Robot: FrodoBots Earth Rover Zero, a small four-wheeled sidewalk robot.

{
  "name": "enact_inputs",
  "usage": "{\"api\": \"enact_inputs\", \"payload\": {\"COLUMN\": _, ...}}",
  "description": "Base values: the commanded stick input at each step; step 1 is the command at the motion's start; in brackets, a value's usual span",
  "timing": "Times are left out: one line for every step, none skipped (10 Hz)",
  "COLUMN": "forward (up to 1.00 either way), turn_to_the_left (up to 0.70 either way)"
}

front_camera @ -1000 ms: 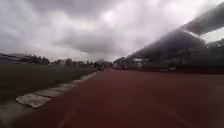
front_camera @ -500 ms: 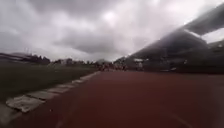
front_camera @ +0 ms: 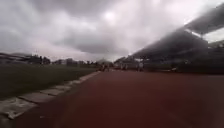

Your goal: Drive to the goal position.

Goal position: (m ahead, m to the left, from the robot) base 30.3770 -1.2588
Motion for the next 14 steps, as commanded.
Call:
{"api": "enact_inputs", "payload": {"forward": 0.50, "turn_to_the_left": 0.02}}
{"api": "enact_inputs", "payload": {"forward": 0.50, "turn_to_the_left": 0.02}}
{"api": "enact_inputs", "payload": {"forward": 0.50, "turn_to_the_left": 0.02}}
{"api": "enact_inputs", "payload": {"forward": 0.50, "turn_to_the_left": 0.02}}
{"api": "enact_inputs", "payload": {"forward": 0.50, "turn_to_the_left": 0.02}}
{"api": "enact_inputs", "payload": {"forward": 0.50, "turn_to_the_left": 0.02}}
{"api": "enact_inputs", "payload": {"forward": 0.50, "turn_to_the_left": 0.02}}
{"api": "enact_inputs", "payload": {"forward": 0.50, "turn_to_the_left": 0.02}}
{"api": "enact_inputs", "payload": {"forward": 0.50, "turn_to_the_left": 0.02}}
{"api": "enact_inputs", "payload": {"forward": 0.50, "turn_to_the_left": 0.02}}
{"api": "enact_inputs", "payload": {"forward": 0.50, "turn_to_the_left": 0.02}}
{"api": "enact_inputs", "payload": {"forward": 0.50, "turn_to_the_left": 0.02}}
{"api": "enact_inputs", "payload": {"forward": 0.50, "turn_to_the_left": 0.02}}
{"api": "enact_inputs", "payload": {"forward": 0.50, "turn_to_the_left": 0.02}}
